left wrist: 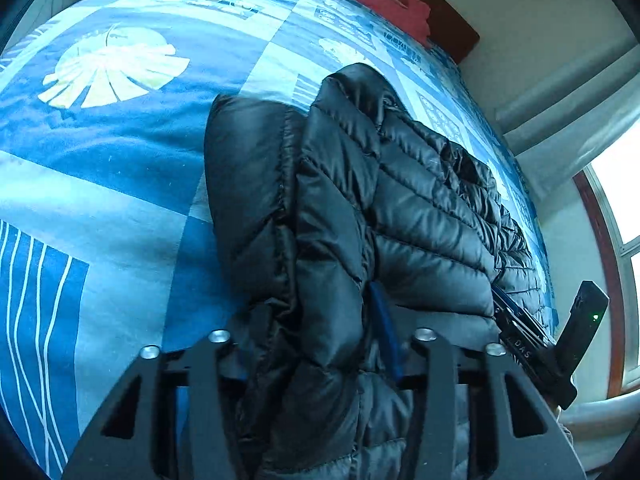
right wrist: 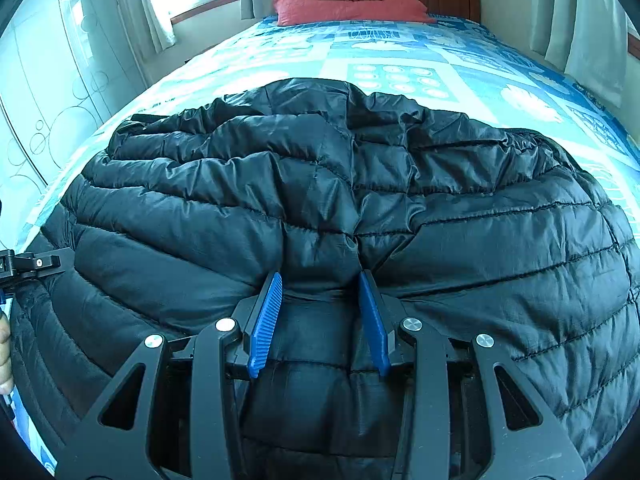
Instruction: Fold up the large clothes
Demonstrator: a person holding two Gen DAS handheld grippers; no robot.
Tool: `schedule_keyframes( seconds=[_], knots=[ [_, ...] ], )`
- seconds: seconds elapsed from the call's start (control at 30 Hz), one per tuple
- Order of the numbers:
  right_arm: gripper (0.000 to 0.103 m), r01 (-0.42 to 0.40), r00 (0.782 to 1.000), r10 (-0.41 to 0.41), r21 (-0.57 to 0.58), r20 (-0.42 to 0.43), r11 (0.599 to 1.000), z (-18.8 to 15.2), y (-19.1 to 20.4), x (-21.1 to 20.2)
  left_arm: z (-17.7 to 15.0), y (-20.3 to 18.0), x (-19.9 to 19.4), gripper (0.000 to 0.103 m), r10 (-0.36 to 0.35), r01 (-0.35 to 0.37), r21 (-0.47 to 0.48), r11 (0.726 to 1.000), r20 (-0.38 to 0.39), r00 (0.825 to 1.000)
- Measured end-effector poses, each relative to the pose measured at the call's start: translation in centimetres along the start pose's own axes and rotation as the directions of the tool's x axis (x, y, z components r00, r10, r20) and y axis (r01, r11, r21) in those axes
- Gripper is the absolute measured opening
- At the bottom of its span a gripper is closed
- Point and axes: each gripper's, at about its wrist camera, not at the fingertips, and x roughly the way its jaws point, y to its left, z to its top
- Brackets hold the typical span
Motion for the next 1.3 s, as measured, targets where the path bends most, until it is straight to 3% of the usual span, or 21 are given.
schedule_keyframes(
  seconds=[0.1,0.17,0.33,0.5,0.7,0.8,0.87,1.0,1.13,1.3],
  knots=[
    [0.039,0.003,1.0,-0.003,-0.001,0.002,1.0,-0.1,0.1,0.1,-0.2,-2.0,-1.3,0.025,0.042,-0.044,0.04,0.998,0.031,0.999],
    [0.039,0.007,1.0,-0.007,-0.004,0.003,1.0,-0.1,0.3,0.0,0.0,-3.6,-2.7,0.022,0.058,-0.062,0.063,0.996,0.069,0.996],
    [0.038,0.02,1.0,-0.02,-0.017,0.012,1.0,0.2,0.6,-0.6,-0.1,-7.5,-5.3,0.021,0.103,-0.118,0.108,0.987,0.139,0.985],
    [0.039,-0.017,0.999,0.016,0.024,0.051,1.0,0.1,-0.7,-4.1,-0.4,-12.3,-6.9,0.021,0.124,-0.155,0.167,0.974,0.181,0.976],
    [0.04,0.005,0.994,-0.01,0.047,0.113,0.999,-0.7,-5.0,-9.2,-1.0,-19.0,-7.1,0.021,0.135,-0.188,0.241,0.952,0.219,0.966],
    [0.041,0.007,0.992,-0.021,0.106,0.128,0.994,-1.3,-8.6,-11.5,-1.6,-22.5,-6.5,0.021,0.134,-0.198,0.283,0.938,0.231,0.964],
    [0.051,0.031,0.989,-0.049,0.126,0.142,0.992,-1.8,-10.4,-12.6,-2.3,-25.4,-5.5,0.021,0.137,-0.213,0.326,0.921,0.239,0.961],
    [0.052,0.061,0.985,-0.084,0.15,0.153,0.987,-3.1,-13.2,-14.3,-4.1,-30.1,-2.6,0.021,0.131,-0.218,0.406,0.887,0.231,0.964],
    [0.052,0.096,0.981,-0.125,0.188,0.146,0.977,-4.4,-16.3,-15.2,-6.2,-33.8,0.8,0.021,0.106,-0.183,0.468,0.864,0.187,0.977],
    [0.052,0.144,0.979,-0.172,0.231,0.107,0.962,-6.2,-19.6,-15.6,-8.6,-36.6,5.4,0.021,0.077,-0.116,0.497,0.86,0.099,0.992]
  ],
)
